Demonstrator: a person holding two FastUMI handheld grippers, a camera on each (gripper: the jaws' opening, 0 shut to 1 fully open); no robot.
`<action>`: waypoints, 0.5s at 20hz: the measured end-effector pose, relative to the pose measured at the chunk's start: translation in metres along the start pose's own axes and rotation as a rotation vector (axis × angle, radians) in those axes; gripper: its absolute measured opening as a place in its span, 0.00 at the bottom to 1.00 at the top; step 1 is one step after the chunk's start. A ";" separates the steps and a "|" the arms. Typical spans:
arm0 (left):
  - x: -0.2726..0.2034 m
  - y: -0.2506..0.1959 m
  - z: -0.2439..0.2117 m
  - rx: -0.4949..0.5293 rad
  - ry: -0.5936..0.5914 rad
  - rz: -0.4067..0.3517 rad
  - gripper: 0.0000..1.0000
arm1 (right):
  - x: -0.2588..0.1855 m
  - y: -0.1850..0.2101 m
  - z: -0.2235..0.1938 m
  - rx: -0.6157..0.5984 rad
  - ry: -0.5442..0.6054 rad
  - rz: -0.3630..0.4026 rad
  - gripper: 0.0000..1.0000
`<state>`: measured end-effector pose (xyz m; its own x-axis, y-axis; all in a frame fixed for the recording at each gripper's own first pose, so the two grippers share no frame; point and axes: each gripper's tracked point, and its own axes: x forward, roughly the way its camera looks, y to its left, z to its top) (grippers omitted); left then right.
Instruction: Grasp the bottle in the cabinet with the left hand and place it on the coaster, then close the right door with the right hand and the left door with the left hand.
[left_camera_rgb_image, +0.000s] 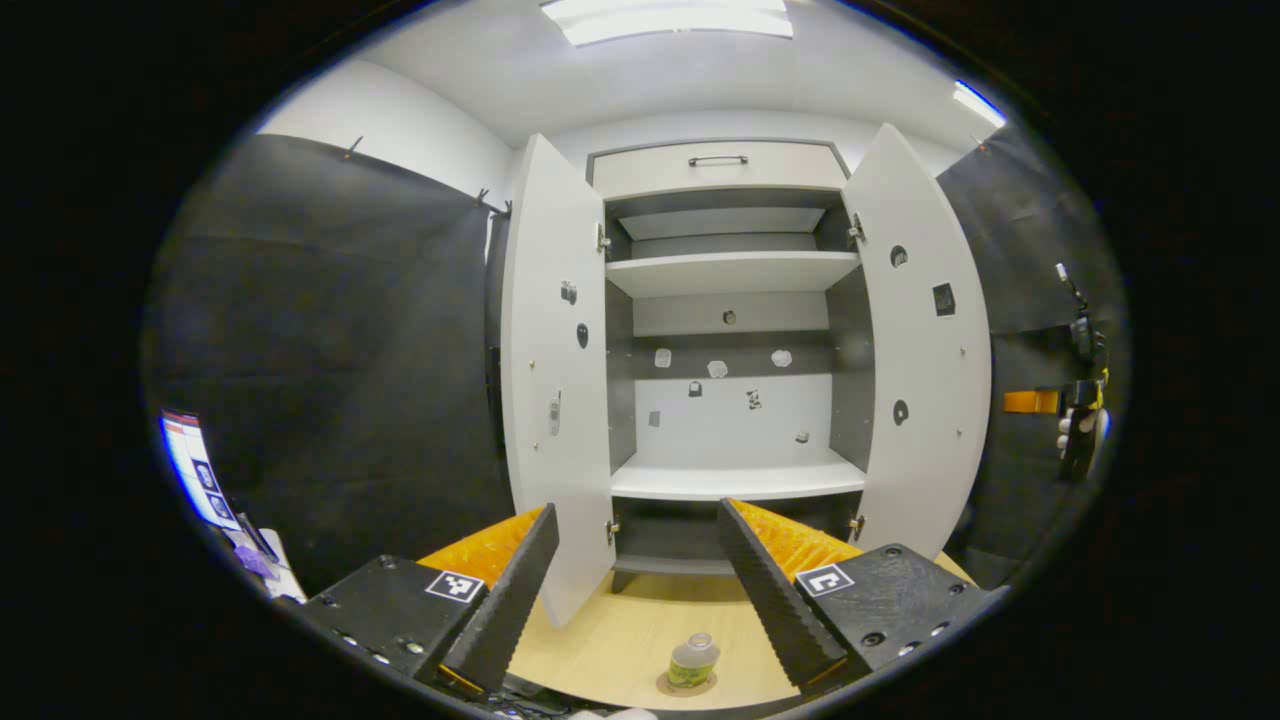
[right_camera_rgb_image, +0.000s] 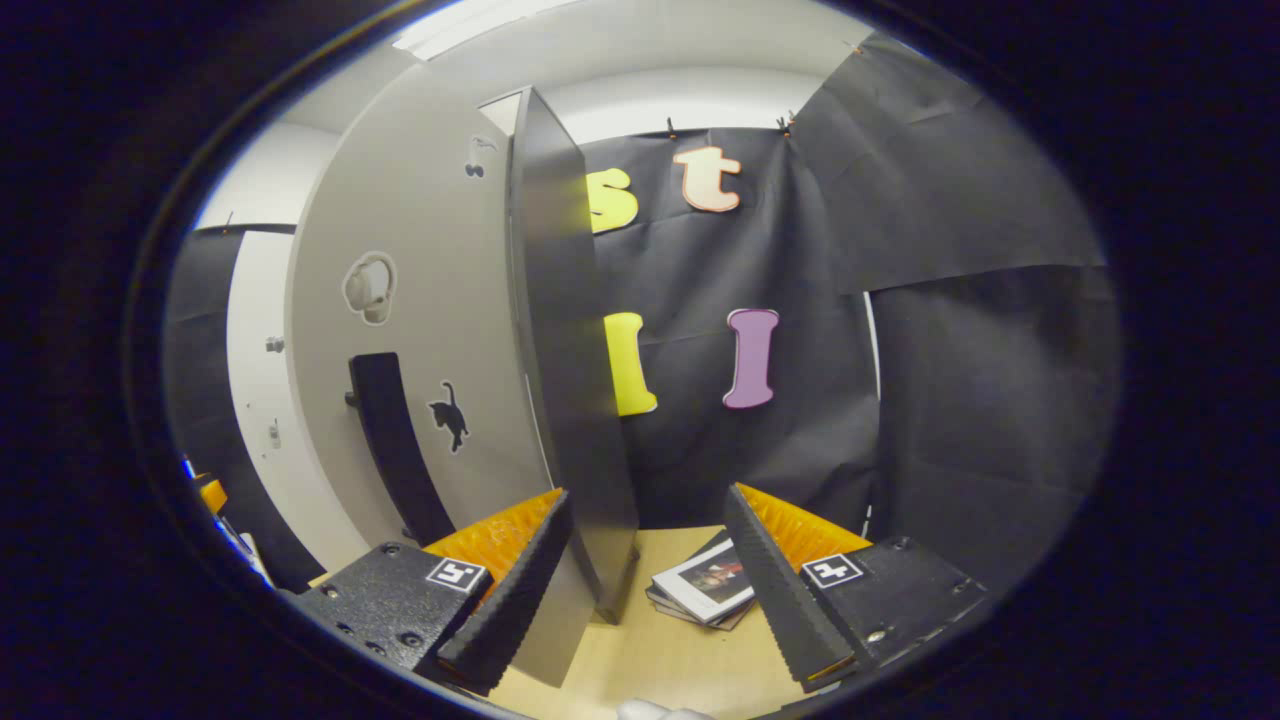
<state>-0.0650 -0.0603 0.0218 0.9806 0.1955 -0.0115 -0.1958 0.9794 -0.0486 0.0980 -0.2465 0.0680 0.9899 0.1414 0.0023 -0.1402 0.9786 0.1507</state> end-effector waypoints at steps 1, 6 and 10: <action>-0.001 0.001 0.001 -0.002 -0.001 0.001 0.98 | 0.004 0.011 0.003 -0.008 -0.002 0.024 0.98; -0.002 0.014 -0.009 -0.003 0.033 -0.005 0.98 | 0.000 0.051 0.009 -0.034 -0.032 0.088 1.00; 0.001 0.022 -0.010 -0.031 0.043 -0.055 0.98 | -0.005 0.052 0.010 -0.108 -0.040 0.004 0.96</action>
<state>-0.0687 -0.0392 0.0103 0.9891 0.1382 -0.0504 -0.1420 0.9865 -0.0816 0.0860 -0.1981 0.0856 0.9891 0.1410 0.0423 -0.1428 0.9888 0.0431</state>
